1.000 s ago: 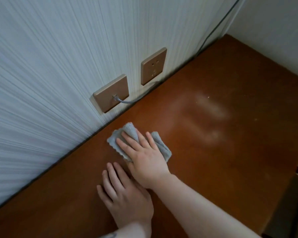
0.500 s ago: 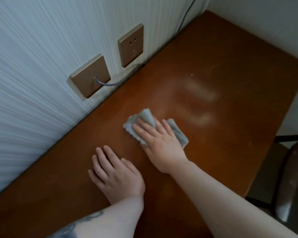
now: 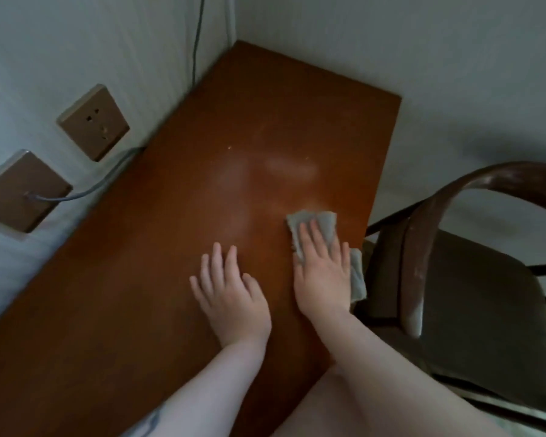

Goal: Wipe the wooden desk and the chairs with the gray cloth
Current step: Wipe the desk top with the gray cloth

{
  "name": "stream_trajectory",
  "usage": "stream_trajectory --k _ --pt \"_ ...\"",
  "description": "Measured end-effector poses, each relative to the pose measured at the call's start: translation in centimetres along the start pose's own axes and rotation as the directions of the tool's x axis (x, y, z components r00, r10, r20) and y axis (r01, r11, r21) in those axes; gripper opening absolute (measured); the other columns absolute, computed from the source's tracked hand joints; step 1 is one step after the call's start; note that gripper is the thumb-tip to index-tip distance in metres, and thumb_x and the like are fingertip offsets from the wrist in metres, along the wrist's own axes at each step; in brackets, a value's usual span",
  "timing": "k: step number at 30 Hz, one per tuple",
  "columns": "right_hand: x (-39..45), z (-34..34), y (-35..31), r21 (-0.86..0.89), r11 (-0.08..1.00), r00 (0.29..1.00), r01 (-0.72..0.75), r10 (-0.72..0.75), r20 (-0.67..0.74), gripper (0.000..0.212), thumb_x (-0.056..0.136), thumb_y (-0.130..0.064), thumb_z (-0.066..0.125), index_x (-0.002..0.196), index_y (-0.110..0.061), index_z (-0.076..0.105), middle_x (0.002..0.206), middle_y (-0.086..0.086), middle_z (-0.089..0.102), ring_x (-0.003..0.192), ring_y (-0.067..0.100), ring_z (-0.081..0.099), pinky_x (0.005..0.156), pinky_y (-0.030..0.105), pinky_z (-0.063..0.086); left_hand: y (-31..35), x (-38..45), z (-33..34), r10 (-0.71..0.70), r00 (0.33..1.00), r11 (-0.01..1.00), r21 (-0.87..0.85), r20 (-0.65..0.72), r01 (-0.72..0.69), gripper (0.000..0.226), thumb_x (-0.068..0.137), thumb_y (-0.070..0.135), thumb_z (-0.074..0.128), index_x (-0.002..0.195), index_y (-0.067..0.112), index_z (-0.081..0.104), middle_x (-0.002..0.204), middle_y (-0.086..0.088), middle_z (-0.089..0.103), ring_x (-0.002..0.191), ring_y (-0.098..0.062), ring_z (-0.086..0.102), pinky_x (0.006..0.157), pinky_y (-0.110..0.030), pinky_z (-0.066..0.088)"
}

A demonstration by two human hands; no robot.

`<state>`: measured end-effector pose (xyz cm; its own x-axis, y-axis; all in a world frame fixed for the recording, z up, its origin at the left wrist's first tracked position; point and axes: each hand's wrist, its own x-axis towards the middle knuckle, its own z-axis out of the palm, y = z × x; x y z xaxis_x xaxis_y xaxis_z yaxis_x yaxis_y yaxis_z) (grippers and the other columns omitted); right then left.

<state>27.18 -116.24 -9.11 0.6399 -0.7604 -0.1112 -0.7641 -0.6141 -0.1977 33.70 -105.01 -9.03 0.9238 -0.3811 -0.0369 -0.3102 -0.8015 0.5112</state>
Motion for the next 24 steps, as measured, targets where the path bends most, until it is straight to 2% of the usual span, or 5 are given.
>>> stream_trajectory --k 2,5,9,16,24 --pt "-1.7 0.0 1.4 0.006 0.999 0.996 -0.05 0.05 -0.074 0.06 0.099 -0.032 0.04 0.154 -0.025 0.018 0.16 -0.005 0.015 0.148 0.023 0.009 0.12 0.039 -0.001 1.2 -0.1 1.6 -0.009 1.0 0.999 0.051 0.021 0.008 0.048 0.097 0.024 0.037 0.145 0.022 0.039 0.156 0.001 0.028 0.146 -0.018 0.013 0.12 -0.043 0.0" --pt "-3.8 0.3 0.6 0.024 0.969 0.969 0.245 -0.246 0.028 0.059 0.091 -0.031 0.041 0.149 -0.023 0.034 0.154 -0.004 0.032 0.144 0.025 0.025 0.117 0.041 0.008 1.5 0.0 2.6 -0.009 1.0 0.993 0.114 -0.029 0.012 0.053 0.09 0.026 0.033 0.14 0.018 0.047 0.151 -0.003 0.039 0.142 -0.024 0.024 0.117 -0.049 0.014" --pt "0.6 -1.2 1.6 0.034 0.826 0.811 0.563 -0.559 0.173 0.056 0.101 -0.035 0.027 0.154 -0.034 0.009 0.161 -0.013 0.002 0.148 0.014 -0.004 0.117 0.033 -0.015 1.7 -0.2 2.9 0.016 0.998 0.975 0.22 -0.06 -0.002 0.055 0.088 0.026 0.028 0.136 0.013 0.05 0.146 -0.008 0.044 0.138 -0.029 0.032 0.112 -0.054 0.023" --pt "2.3 -0.3 4.2 0.016 0.999 0.995 0.029 -0.027 -0.095 0.059 0.094 -0.036 0.025 0.15 -0.021 0.032 0.156 -0.002 0.03 0.145 0.027 0.024 0.12 0.043 0.008 1.9 -0.1 3.2 0.01 0.996 0.963 0.271 -0.087 0.014 0.052 0.09 0.026 0.029 0.136 0.014 0.05 0.146 -0.009 0.044 0.138 -0.03 0.031 0.113 -0.055 0.021" --pt "1.9 -1.2 2.4 0.147 0.775 0.758 0.614 -0.631 0.162 0.056 0.099 -0.027 0.034 0.152 -0.033 0.021 0.16 -0.011 0.014 0.148 0.02 0.006 0.116 0.034 -0.017 1.5 0.1 3.3 0.015 0.995 0.968 0.251 -0.1 0.01 0.051 0.089 0.026 0.032 0.134 0.013 0.052 0.145 -0.008 0.046 0.136 -0.03 0.032 0.112 -0.056 0.022"
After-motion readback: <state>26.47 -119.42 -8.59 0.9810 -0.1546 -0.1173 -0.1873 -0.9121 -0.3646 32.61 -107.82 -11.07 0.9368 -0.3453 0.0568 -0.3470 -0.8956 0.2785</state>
